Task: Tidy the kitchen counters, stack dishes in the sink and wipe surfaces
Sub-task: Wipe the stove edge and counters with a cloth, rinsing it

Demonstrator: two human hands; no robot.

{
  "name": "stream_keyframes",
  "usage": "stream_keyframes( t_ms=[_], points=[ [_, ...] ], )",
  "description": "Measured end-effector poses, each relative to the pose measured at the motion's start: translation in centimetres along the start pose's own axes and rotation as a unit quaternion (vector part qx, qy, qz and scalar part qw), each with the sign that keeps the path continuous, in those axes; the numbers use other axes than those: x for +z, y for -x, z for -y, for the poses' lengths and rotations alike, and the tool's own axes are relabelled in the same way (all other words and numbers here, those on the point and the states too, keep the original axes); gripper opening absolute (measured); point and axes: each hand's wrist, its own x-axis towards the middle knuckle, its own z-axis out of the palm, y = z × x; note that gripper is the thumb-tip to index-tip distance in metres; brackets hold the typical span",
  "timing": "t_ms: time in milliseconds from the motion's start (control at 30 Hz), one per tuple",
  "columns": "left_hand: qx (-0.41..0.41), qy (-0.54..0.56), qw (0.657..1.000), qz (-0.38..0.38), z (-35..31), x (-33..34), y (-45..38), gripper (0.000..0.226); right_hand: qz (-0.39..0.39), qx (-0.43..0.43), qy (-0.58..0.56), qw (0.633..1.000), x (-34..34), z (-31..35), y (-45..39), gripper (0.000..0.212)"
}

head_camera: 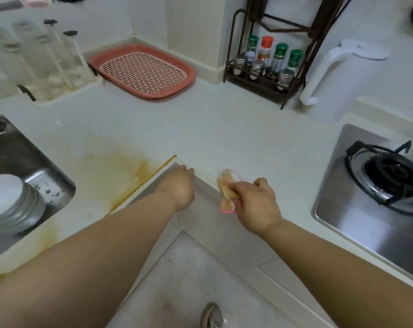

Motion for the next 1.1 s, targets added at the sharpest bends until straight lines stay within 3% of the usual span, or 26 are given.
stream_keyframes(
  t_ms=[133,300,500,700,833,1000,1100],
  points=[
    [-0.012,-0.011,1.0,0.016,-1.1,0.3,-0.3,0.06,0.035,0.058,0.007,0.998,-1.2,-2.3,2.6,0.034],
    [0.028,0.017,0.999,0.01,0.7,0.7,0.3,0.073,0.029,0.015,0.033,0.999,1.3,2.2,-3.0,0.037],
    [0.055,0.018,0.996,-0.066,4.1,-0.3,2.0,0.071,0.03,-0.032,0.053,0.998,3.4,8.7,-10.8,0.037],
    [0.001,0.006,1.0,0.0,5.1,-0.7,4.1,0.06,0.053,-0.007,0.071,0.996,0.6,5.1,-5.2,0.025],
    [-0.016,0.009,1.0,0.008,6.2,-0.4,5.6,0.056,0.063,0.031,0.0,0.998,1.0,7.1,-8.6,0.032],
    [-0.041,0.016,0.999,-0.027,8.7,0.0,7.0,0.059,0.072,-0.065,-0.01,0.995,3.0,11.8,-13.2,0.042],
    [-0.065,0.015,0.997,-0.045,8.2,0.0,6.7,0.057,0.08,-0.135,-0.013,0.987,3.2,11.8,-12.8,0.035]
  ],
)
